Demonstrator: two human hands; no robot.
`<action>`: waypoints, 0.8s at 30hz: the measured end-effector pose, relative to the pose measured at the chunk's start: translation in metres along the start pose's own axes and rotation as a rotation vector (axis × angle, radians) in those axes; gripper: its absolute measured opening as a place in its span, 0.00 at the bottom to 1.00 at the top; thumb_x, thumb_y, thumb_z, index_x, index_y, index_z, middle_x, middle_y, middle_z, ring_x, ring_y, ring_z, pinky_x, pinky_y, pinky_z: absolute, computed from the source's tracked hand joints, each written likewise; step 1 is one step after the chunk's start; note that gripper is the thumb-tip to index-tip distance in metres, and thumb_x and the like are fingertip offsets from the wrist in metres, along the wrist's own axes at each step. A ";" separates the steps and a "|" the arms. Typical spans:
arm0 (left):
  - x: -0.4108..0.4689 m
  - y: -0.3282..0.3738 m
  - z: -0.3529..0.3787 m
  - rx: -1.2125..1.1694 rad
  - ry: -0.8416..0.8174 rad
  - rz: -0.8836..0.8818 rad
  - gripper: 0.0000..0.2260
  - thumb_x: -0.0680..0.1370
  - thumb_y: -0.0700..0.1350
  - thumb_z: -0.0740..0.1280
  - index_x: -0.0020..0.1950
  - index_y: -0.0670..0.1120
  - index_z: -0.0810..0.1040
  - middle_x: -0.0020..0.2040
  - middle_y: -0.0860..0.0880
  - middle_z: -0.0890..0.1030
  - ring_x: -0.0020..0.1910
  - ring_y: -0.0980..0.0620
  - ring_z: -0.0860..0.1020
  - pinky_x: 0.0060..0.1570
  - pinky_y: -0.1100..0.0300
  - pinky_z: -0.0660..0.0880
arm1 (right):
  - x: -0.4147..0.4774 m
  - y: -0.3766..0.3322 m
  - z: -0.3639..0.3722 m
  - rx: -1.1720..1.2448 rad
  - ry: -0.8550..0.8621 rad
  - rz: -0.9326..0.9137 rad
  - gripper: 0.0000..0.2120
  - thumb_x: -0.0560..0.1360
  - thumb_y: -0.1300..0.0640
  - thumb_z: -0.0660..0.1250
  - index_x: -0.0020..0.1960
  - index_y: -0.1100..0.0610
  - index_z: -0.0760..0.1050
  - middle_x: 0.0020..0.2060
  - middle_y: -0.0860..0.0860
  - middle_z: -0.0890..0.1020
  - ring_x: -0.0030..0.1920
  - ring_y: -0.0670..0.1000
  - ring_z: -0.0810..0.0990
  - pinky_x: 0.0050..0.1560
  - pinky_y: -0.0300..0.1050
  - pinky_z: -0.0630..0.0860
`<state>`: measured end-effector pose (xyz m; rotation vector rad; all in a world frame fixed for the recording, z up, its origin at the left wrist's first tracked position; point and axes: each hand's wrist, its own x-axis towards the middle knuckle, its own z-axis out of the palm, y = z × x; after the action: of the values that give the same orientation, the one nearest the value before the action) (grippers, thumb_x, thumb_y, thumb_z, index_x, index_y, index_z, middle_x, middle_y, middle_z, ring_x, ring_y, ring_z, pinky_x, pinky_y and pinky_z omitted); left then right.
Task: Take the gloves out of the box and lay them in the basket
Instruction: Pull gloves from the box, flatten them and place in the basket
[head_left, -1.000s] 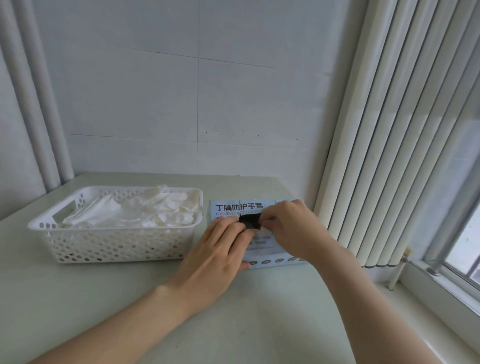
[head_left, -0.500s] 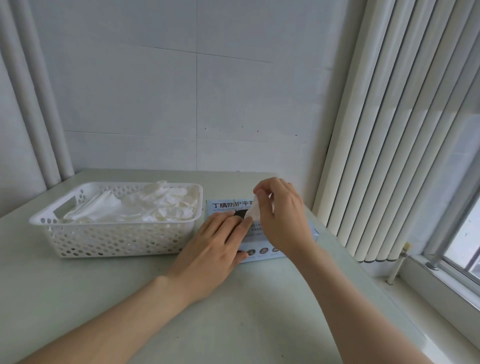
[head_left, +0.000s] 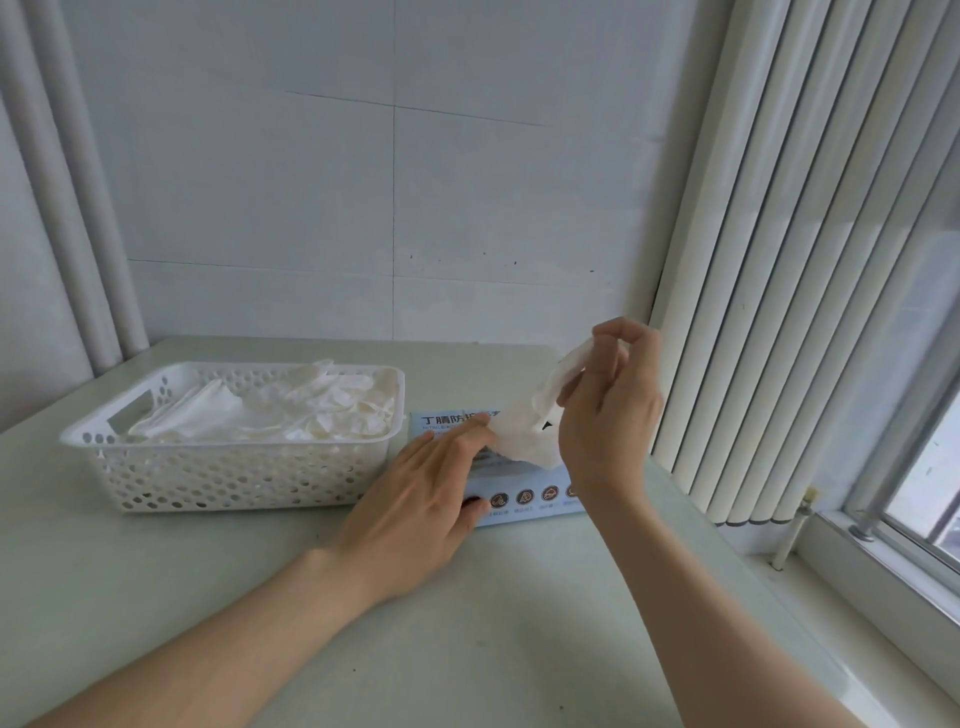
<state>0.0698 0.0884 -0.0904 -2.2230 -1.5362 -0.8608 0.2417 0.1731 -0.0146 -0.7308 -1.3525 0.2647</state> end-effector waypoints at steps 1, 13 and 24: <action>0.000 0.001 -0.001 -0.008 0.005 0.014 0.31 0.83 0.47 0.68 0.82 0.51 0.56 0.83 0.51 0.61 0.78 0.51 0.67 0.75 0.49 0.67 | 0.001 -0.002 -0.002 0.014 0.007 0.025 0.07 0.89 0.55 0.53 0.58 0.53 0.70 0.32 0.57 0.79 0.31 0.58 0.78 0.34 0.53 0.74; -0.001 0.001 0.003 0.188 -0.010 -0.001 0.23 0.84 0.55 0.59 0.78 0.49 0.68 0.79 0.47 0.63 0.69 0.45 0.74 0.67 0.53 0.74 | 0.002 -0.029 -0.005 0.101 0.052 -0.124 0.06 0.88 0.61 0.52 0.60 0.59 0.68 0.56 0.49 0.85 0.47 0.50 0.85 0.47 0.47 0.80; 0.002 0.010 -0.021 -0.177 0.244 0.019 0.23 0.85 0.43 0.63 0.77 0.40 0.59 0.74 0.43 0.63 0.70 0.46 0.72 0.67 0.54 0.74 | -0.014 -0.039 0.006 0.044 -0.143 -0.516 0.03 0.76 0.71 0.71 0.48 0.66 0.82 0.62 0.63 0.80 0.59 0.53 0.83 0.62 0.37 0.75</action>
<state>0.0730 0.0750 -0.0720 -2.1490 -1.3705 -1.2536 0.2236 0.1384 -0.0014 -0.3109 -1.6151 -0.0667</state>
